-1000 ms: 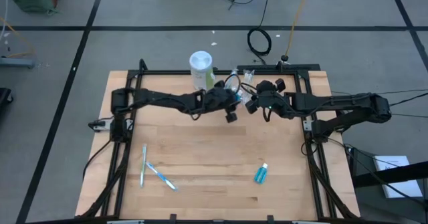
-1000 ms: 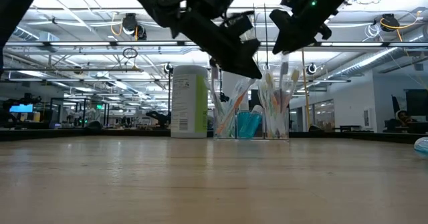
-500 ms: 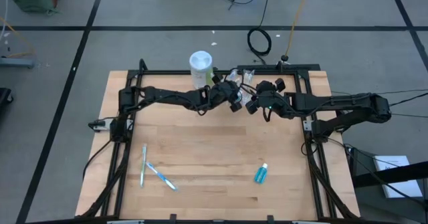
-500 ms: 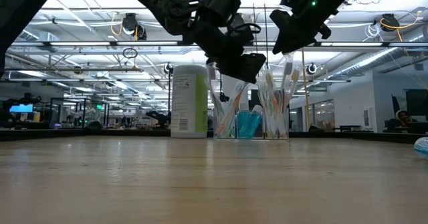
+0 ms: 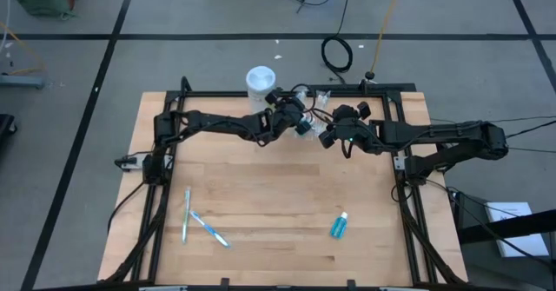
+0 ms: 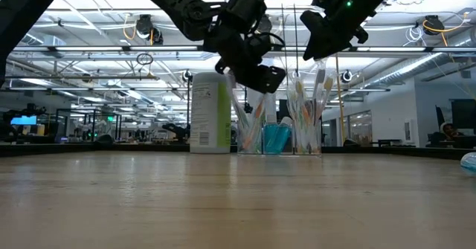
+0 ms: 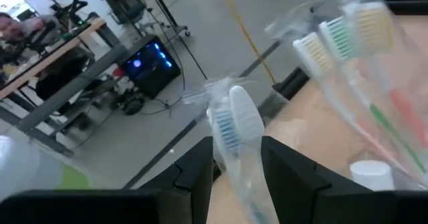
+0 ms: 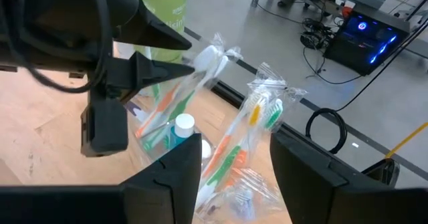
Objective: Pick & Place toothbrushing station
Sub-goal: Adjust the toothbrushes in the transparent organizer
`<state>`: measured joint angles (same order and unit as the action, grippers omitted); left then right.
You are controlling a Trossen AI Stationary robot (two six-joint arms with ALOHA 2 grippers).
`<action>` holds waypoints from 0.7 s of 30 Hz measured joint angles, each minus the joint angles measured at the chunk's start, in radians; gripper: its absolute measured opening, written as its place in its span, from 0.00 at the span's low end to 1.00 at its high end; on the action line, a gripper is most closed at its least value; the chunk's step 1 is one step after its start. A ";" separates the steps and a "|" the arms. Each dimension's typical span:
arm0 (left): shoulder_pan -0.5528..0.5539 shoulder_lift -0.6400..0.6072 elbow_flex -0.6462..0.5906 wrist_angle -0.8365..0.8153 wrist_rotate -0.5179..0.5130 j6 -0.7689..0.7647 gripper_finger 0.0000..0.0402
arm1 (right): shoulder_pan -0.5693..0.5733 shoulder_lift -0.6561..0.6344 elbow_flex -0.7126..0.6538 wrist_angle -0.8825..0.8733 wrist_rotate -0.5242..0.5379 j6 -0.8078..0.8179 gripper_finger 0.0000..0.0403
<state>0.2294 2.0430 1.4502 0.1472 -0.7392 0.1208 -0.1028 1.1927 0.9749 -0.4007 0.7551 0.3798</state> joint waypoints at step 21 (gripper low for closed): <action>0.000 -0.214 -0.001 -0.400 -0.099 -0.129 0.33 | 0.001 0.000 -0.001 -0.001 -0.082 0.024 0.42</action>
<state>0.2296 1.8294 1.4494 -0.2525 -0.8383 -0.0082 -0.1019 1.1931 0.9741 -0.4014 0.6731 0.4035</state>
